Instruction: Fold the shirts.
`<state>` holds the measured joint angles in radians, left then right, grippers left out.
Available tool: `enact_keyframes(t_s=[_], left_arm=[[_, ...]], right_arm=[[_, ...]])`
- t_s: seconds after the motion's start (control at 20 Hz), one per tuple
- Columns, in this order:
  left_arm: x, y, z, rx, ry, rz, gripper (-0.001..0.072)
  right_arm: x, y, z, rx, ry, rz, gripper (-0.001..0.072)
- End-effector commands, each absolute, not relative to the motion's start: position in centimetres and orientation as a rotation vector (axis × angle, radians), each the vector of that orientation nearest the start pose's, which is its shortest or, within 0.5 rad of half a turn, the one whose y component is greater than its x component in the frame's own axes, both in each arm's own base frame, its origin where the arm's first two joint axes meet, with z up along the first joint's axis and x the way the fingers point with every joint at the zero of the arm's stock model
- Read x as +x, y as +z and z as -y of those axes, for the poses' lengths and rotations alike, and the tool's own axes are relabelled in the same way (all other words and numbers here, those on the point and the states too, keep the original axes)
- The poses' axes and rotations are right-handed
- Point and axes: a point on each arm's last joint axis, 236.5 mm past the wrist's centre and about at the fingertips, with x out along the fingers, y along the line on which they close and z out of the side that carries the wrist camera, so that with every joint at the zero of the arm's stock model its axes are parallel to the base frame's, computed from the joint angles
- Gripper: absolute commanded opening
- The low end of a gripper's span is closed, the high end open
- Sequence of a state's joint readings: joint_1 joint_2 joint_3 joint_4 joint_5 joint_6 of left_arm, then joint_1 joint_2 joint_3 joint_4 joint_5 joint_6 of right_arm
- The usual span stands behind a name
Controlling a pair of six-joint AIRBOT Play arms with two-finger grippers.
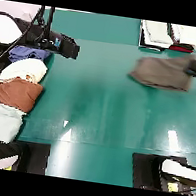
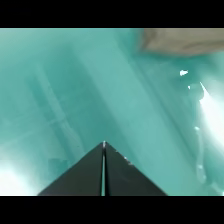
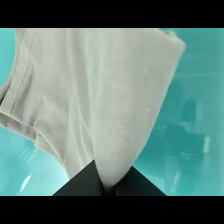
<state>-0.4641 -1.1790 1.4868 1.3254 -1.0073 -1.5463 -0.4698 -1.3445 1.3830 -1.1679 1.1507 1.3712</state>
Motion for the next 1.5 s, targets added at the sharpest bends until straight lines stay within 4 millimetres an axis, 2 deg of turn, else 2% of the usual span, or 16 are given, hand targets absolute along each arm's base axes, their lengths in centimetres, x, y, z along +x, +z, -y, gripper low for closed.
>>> enact_keyframes(t_s=[0.0, 0.05, 0.15, 0.35, 0.5, 0.55, 0.65, 0.7, 0.8, 0.9, 0.95, 1.05, 1.15, 1.2, 1.4, 1.45], left_arm=[[38.7, 21.7, 25.0, -0.047, -0.6, -0.709, 0.0025], [38.8, 21.8, 25.1, -0.053, -0.602, -0.703, 0.0025], [38.9, 21.9, 25.1, -0.054, -0.602, -0.699, 0.0025], [38.9, 21.9, 25.1, -0.053, -0.602, -0.699, 0.0025], [38.8, 21.8, 25.1, -0.05, -0.603, -0.701, 0.0025], [38.8, 21.8, 25.1, -0.048, -0.603, -0.703, 0.0025], [38.7, 21.7, 25.1, -0.047, -0.603, -0.708, 0.0025], [38.7, 21.7, 25.1, -0.047, -0.603, -0.708, 0.0025], [38.7, 21.7, 25.1, -0.047, -0.603, -0.708, 0.0025], [38.7, 21.7, 25.1, -0.048, -0.603, -0.706, 0.0026], [38.9, 21.9, 25.1, -0.051, -0.602, -0.696, 0.0026], [39.1, 22.2, 25.2, -0.056, -0.602, -0.682, 0.0026], [38.8, 21.8, 25.1, -0.05, -0.603, -0.699, 0.0025], [38.8, 21.8, 25.1, -0.049, -0.603, -0.702, 0.0026], [39.1, 22.2, 25.2, -0.056, -0.602, -0.683, 0.0026], [39.1, 22.3, 25.2, -0.057, -0.602, -0.679, 0.0026]], right_arm=[[33.4, 9.1, 25.4, 0.563, -0.48, -0.872, 0.0014], [30.8, 8.7, 27.5, 0.608, -0.558, -0.853, 0.0014], [26.6, 7.3, 29.7, 0.696, -0.672, -0.835, 0.0014], [23.0, 3.2, 28.3, 0.766, -0.722, -0.911, 0.0014], [20.9, 1.8, 27.8, 0.662, -0.751, -1.031, 0.002], [20.3, 2.0, 28.1, 0.646, -0.768, -1.051, 0.0115], [19.2, 3.4, 29.5, 0.615, -0.813, -1.051, 0.0527], [18.8, 4.5, 30.3, 0.611, -0.832, -1.033, 0.0584], [18.6, 7.2, 31.4, 0.607, -0.858, -0.984, 0.0584], [20.9, 10.0, 31.0, 0.61, -0.807, -0.913, 0.0583], [23.1, 11.1, 30.1, 0.624, -0.747, -0.867, 0.0583], [28.5, 12.7, 25.9, 0.657, -0.565, -0.81, 0.0573], [32.9, 13.3, 19.5, 0.616, -0.37, -0.84, 0.0499], [34.6, 13.6, 15.8, 0.559, -0.273, -0.866, 0.0499], [38.6, 15.3, 1.5, 0.357, 0.075, -0.878, 0.0499], [38.8, 15.6, -1.7, 0.31, 0.154, -0.875, 0.0438]])
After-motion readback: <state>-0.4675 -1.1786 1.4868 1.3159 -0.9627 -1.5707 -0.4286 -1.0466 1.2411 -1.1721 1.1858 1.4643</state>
